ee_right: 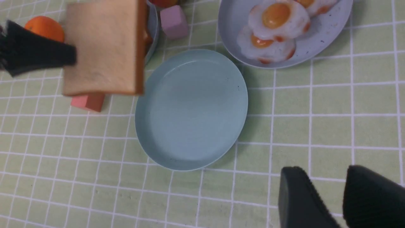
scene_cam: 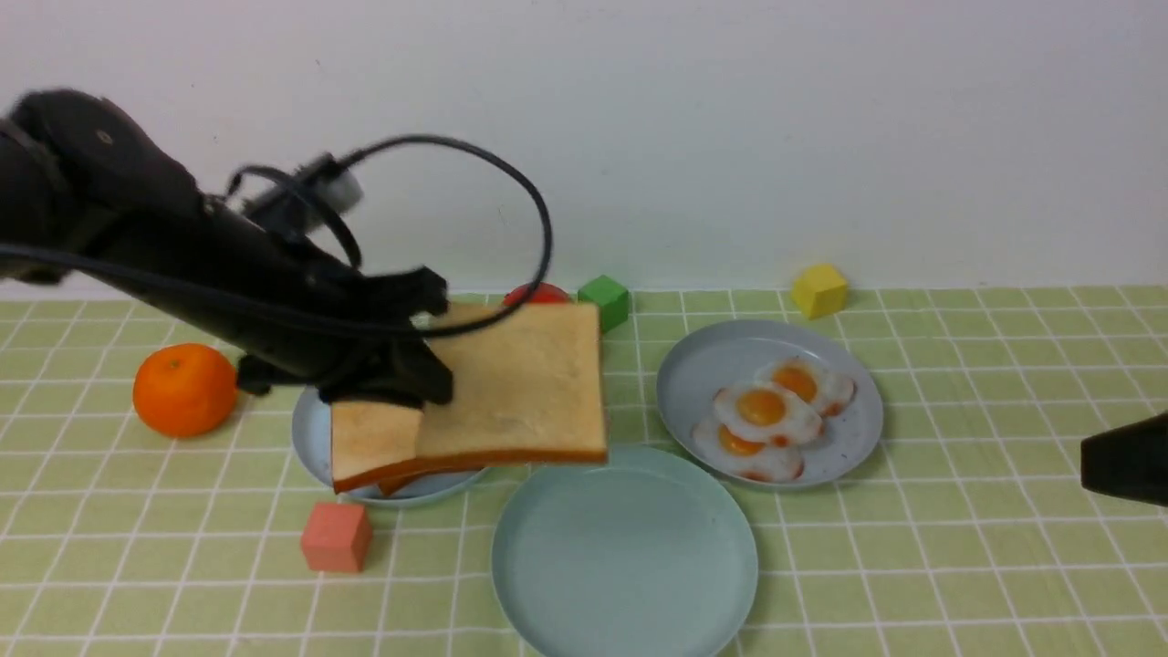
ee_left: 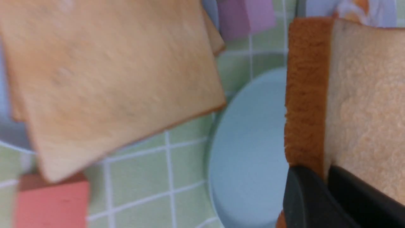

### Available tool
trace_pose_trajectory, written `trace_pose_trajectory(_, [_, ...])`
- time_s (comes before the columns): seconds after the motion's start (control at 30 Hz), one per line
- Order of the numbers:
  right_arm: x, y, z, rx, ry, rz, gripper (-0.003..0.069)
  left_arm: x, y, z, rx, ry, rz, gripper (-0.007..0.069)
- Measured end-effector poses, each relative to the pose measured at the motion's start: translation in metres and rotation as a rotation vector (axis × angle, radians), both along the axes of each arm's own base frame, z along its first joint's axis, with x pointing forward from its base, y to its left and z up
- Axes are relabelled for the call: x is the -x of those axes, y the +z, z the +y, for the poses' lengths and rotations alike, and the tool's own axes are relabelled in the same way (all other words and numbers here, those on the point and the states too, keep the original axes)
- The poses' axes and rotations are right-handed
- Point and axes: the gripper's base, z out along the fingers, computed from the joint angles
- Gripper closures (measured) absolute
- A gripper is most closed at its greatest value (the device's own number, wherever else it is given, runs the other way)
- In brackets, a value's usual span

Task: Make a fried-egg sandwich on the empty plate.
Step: Use the left arm to put a slice of bread into the empty plate in the middle, then use the right arm to grab a fried egg

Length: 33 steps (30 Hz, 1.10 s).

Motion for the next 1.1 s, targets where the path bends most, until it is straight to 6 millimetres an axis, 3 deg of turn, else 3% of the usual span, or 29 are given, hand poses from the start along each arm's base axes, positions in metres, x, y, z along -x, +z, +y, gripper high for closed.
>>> trace_pose_trajectory(0.03, [0.000,0.000,0.000,0.000,0.000,-0.001,0.0418,0.000,-0.001,-0.002,0.002,-0.004,-0.003,0.0575])
trace_pose_trajectory(0.17, [-0.001,0.001,-0.001,0.005,-0.009,-0.019,0.0418,0.008,-0.033,-0.038,0.008,-0.048,0.039,0.0575])
trace_pose_trajectory(0.3, [-0.002,0.001,-0.003,0.029,-0.014,-0.032,0.0418,0.008,-0.063,-0.060,-0.017,-0.078,0.088,0.0575])
trace_pose_trajectory(0.47, [-0.003,0.001,-0.004,0.051,-0.021,-0.046,0.0418,0.006,-0.086,-0.065,-0.046,-0.070,0.132,0.0557])
trace_pose_trajectory(0.57, [-0.005,0.002,-0.006,0.059,-0.034,-0.067,0.0414,0.006,-0.086,-0.065,-0.051,-0.065,0.132,0.0510])
trace_pose_trajectory(0.67, [-0.011,0.006,-0.008,0.041,-0.098,-0.124,0.0391,0.007,-0.083,-0.064,-0.058,-0.067,0.134,0.0388])
trace_pose_trajectory(0.73, [-0.013,0.007,-0.008,0.033,-0.109,-0.133,0.0384,0.008,-0.079,-0.063,-0.058,-0.072,0.129,0.0351])
trace_pose_trajectory(0.83, [-0.026,0.001,-0.006,0.026,-0.114,-0.115,0.0370,0.009,-0.060,-0.061,-0.089,-0.117,0.074,0.0233])
trace_pose_trajectory(0.87, [-0.028,-0.001,-0.006,0.027,-0.114,-0.106,0.0369,0.009,-0.058,-0.061,-0.090,-0.120,0.070,0.0229])
trace_pose_trajectory(1.07, [-0.068,-0.021,0.002,0.028,-0.115,0.012,0.0367,0.006,0.002,-0.059,-0.143,-0.208,-0.052,0.0181])
trace_pose_trajectory(1.1, [-0.081,-0.025,0.005,0.019,-0.119,0.033,0.0367,0.007,0.023,-0.059,-0.142,-0.242,-0.086,0.0186])
